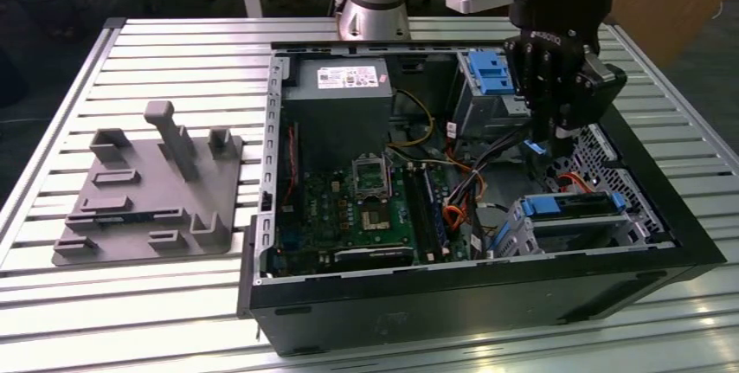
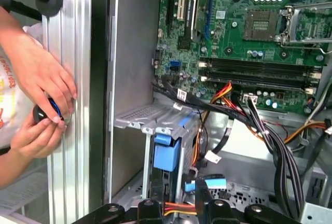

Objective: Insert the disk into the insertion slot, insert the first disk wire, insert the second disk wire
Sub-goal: 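Insert the second disk wire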

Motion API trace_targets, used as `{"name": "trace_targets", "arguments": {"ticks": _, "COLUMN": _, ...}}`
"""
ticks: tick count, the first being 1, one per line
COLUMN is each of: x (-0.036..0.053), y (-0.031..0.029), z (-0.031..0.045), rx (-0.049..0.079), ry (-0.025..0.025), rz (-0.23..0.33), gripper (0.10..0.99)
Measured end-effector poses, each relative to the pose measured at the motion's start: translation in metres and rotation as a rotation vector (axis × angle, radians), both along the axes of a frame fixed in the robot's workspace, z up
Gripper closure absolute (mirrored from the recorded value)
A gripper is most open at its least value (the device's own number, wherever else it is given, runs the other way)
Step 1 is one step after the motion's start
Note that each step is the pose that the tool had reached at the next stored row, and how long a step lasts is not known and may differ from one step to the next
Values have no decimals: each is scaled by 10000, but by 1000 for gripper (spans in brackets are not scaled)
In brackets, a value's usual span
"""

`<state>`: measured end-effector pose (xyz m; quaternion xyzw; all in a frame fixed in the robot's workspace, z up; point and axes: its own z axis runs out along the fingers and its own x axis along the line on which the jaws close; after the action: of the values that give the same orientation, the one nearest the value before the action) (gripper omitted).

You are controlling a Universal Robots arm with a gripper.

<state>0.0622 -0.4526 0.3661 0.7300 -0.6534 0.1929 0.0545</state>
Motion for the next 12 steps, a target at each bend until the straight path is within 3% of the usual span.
{"name": "trace_targets", "arguments": {"ticks": 12, "x": -44, "y": 0, "z": -90, "rx": -163, "ry": 4, "rz": 48, "gripper": 710}}
